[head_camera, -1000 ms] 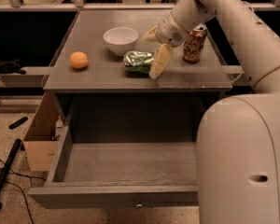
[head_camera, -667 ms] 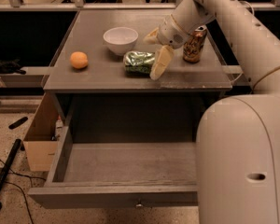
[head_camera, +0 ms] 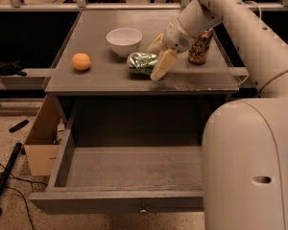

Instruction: Place green can into top drawer

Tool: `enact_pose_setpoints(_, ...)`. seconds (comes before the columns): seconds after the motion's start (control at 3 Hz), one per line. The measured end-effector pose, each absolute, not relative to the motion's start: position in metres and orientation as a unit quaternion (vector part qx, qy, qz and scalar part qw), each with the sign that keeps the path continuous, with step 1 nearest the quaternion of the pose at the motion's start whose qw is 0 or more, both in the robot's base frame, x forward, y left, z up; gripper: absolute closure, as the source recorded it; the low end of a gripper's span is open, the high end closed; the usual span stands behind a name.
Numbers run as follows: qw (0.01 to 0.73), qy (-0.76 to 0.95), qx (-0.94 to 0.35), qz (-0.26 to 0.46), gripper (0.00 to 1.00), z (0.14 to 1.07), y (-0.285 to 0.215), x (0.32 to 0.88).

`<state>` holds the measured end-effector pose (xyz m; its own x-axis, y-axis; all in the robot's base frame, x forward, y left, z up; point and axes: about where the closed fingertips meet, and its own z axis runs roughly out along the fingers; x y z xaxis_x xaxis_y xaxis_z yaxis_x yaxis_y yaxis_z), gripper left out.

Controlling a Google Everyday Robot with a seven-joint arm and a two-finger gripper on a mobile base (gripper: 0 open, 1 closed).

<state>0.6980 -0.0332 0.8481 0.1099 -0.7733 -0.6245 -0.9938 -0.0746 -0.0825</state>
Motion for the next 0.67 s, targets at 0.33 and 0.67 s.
enact_pose_setpoints(0.33, 0.254, 0.631, -0.7, 0.217, 0.57, 0.8481, -0.0332, 0.698)
enact_pose_setpoints(0.67, 0.254, 0.631, -0.7, 0.217, 0.8, 0.8481, -0.0332, 0.698)
